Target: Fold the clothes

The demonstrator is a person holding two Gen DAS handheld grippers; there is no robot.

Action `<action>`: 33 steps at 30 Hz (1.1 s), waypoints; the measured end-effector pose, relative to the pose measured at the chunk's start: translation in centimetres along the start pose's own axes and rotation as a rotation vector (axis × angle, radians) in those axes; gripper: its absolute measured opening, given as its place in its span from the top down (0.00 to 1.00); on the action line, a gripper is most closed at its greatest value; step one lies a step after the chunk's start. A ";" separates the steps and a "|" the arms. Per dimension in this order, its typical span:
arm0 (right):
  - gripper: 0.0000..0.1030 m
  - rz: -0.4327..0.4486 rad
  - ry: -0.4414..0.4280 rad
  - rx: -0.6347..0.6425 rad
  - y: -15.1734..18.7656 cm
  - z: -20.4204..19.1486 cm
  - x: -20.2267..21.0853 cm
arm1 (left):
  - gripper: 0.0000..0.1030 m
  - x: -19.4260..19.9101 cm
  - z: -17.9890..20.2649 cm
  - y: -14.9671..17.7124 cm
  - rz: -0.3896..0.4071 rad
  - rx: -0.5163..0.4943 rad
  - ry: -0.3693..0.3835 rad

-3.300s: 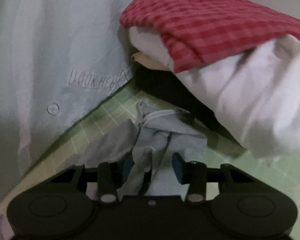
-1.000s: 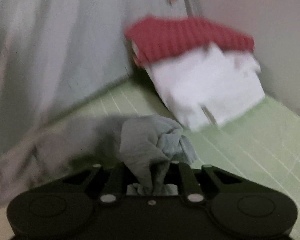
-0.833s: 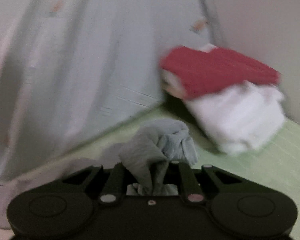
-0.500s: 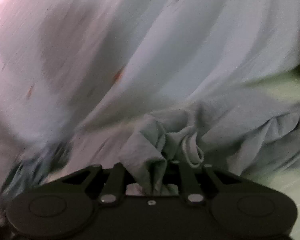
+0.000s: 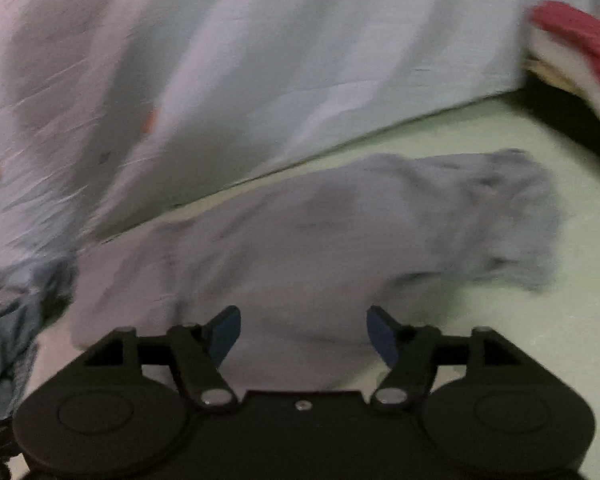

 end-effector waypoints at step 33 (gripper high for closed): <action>0.94 0.338 0.303 -0.063 -10.6 19.4 6.6 | 0.93 1.6 2.7 -4.4 0.143 0.062 -0.103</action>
Point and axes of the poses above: each gripper's, at about its wrist camera, not at the fingertips, and x roughly against the way its jaws point, z to its right, y to its underside, the point moved 4 cm from there along -x, roughly the way its jaws point, and after that the axes turned 6 degrees about z, right-handed, at the moved point
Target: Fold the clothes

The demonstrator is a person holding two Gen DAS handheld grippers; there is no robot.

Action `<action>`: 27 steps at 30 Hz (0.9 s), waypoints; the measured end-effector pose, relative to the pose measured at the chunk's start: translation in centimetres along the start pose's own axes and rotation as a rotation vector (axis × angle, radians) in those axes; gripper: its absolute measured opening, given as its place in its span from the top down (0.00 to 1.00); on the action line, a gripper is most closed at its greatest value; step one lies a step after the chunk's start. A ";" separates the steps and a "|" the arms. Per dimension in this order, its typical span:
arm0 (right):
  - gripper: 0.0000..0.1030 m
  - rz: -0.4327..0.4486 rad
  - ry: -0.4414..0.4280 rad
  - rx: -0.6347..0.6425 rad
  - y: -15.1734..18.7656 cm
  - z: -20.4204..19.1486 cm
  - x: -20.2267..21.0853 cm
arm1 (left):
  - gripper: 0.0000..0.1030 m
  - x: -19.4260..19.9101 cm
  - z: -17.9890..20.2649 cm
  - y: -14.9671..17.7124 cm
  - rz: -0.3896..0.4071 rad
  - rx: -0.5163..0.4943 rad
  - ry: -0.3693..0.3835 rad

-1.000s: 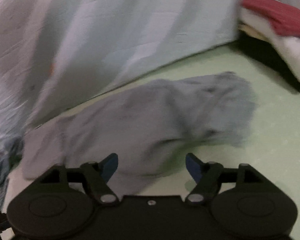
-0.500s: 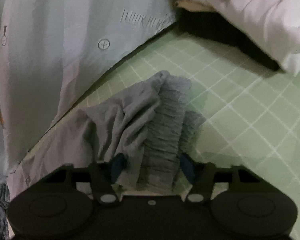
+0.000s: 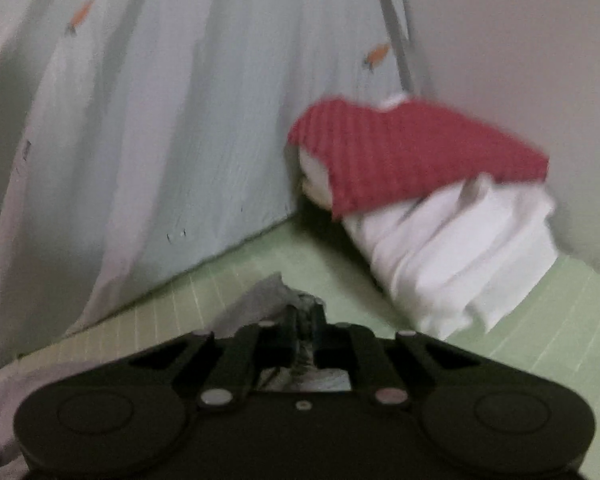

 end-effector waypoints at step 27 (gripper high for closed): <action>0.12 -0.331 0.095 0.074 8.2 -1.6 -2.5 | 0.36 -4.8 8.0 7.1 -0.145 -0.492 0.057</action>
Point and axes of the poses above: each gripper's, at about its wrist camera, not at the fingertips, and x roughly against the way its jaws point, z to its right, y to its underside, the point moved 4 cm from there along -x, roughly the way its jaws point, and after that the axes turned 6 degrees about z, right-handed, at the moved point
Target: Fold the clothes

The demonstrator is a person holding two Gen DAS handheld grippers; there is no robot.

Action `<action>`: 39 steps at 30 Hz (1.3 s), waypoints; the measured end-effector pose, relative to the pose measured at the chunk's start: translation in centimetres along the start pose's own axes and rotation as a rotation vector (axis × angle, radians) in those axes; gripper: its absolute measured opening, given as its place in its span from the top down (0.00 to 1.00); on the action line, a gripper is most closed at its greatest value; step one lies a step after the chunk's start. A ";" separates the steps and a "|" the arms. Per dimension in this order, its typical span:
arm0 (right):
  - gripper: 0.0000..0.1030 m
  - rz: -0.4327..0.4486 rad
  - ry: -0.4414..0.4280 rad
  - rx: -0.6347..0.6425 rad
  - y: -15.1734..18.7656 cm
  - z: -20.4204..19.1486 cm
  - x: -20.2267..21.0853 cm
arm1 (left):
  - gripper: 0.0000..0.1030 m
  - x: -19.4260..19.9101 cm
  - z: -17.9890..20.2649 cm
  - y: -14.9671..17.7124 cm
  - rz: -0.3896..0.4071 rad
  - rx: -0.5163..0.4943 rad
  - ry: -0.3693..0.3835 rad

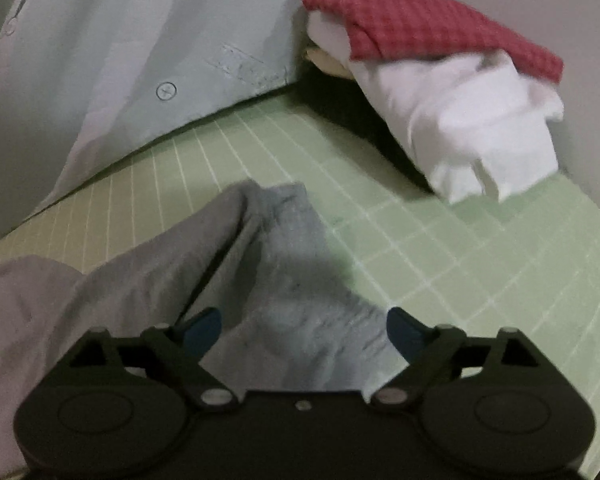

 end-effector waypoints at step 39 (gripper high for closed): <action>0.14 -0.011 -0.029 0.076 -8.3 -7.0 -7.7 | 0.44 4.0 -22.7 4.8 0.055 0.750 -0.432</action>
Point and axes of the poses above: each gripper's, at about its wrist camera, not at the fingertips, and x roughly against the way its jaws point, z to its right, y to its underside, the point moved 4 cm from there along -x, roughly the way its jaws point, and after that the axes turned 6 degrees about z, right-handed, at the moved point
